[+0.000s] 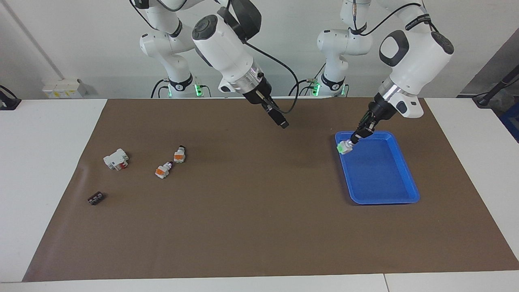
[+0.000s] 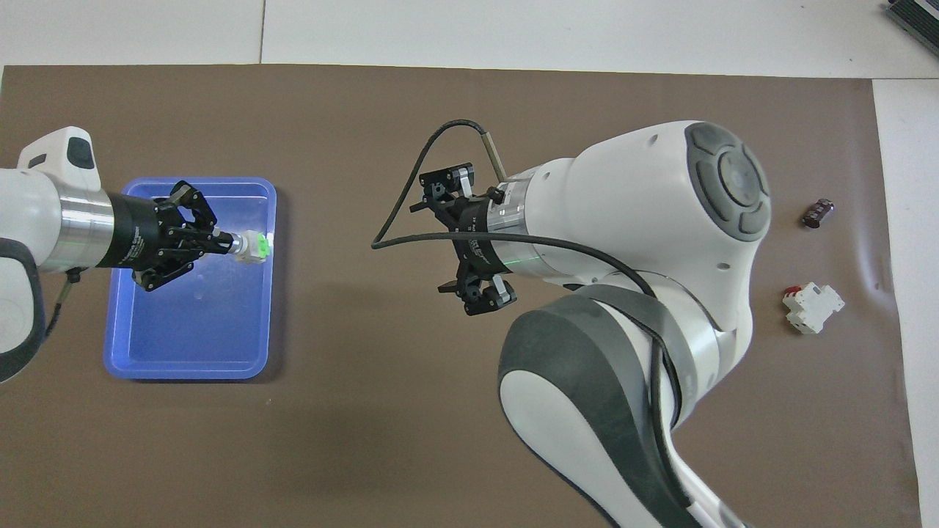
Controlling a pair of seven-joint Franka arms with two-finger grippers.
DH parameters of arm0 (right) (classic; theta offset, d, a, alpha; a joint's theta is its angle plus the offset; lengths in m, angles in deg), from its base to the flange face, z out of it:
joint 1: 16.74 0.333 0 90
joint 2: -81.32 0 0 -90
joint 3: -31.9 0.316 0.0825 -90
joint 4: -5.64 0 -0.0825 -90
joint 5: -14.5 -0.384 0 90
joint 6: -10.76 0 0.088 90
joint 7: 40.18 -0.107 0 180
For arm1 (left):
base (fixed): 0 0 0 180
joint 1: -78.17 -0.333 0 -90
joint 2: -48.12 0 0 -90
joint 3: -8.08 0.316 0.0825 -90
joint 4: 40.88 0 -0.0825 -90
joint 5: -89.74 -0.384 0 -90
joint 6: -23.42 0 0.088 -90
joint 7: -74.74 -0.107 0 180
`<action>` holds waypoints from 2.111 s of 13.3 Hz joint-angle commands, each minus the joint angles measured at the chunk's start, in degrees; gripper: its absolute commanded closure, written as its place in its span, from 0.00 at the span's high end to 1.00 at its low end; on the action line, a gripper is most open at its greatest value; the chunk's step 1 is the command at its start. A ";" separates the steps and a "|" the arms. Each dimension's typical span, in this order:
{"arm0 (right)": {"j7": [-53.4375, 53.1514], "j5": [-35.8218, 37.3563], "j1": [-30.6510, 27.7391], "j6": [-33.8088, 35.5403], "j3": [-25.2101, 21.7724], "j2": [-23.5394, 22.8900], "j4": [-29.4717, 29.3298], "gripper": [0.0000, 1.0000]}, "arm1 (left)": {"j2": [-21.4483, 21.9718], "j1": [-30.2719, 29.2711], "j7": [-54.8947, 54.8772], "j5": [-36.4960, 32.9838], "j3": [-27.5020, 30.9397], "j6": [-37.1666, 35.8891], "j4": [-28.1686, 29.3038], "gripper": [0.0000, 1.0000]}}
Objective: Turn and place switch with both arms
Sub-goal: 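Turn and lower the switch into the blue tray with the left gripper, then open the left gripper to release the switch in the tray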
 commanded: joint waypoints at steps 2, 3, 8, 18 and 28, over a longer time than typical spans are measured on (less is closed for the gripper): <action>21.48 13.52 -5.26 0.32 0.21 1.91 2.45 1.00 | 1.26 -3.01 -21.14 -9.94 -0.14 -4.24 -0.21 0.00; 26.76 17.83 -6.23 0.49 0.21 1.91 2.54 1.00 | 1.17 -4.15 -27.81 -11.18 -0.13 -4.34 -0.22 0.00; 49.70 27.81 -13.07 9.18 0.21 4.09 2.01 1.00 | -1.19 -7.68 -52.29 -13.81 -0.22 -3.90 2.15 0.00; 72.34 23.33 -13.53 30.38 -18.06 12.70 1.64 1.00 | -4.28 -10.85 -67.43 -14.80 -0.22 2.52 6.30 0.29; 74.98 25.35 -13.01 32.05 -17.54 12.01 -0.36 1.00 | -15.09 -0.83 -60.66 -16.82 -0.13 -24.45 -24.90 0.37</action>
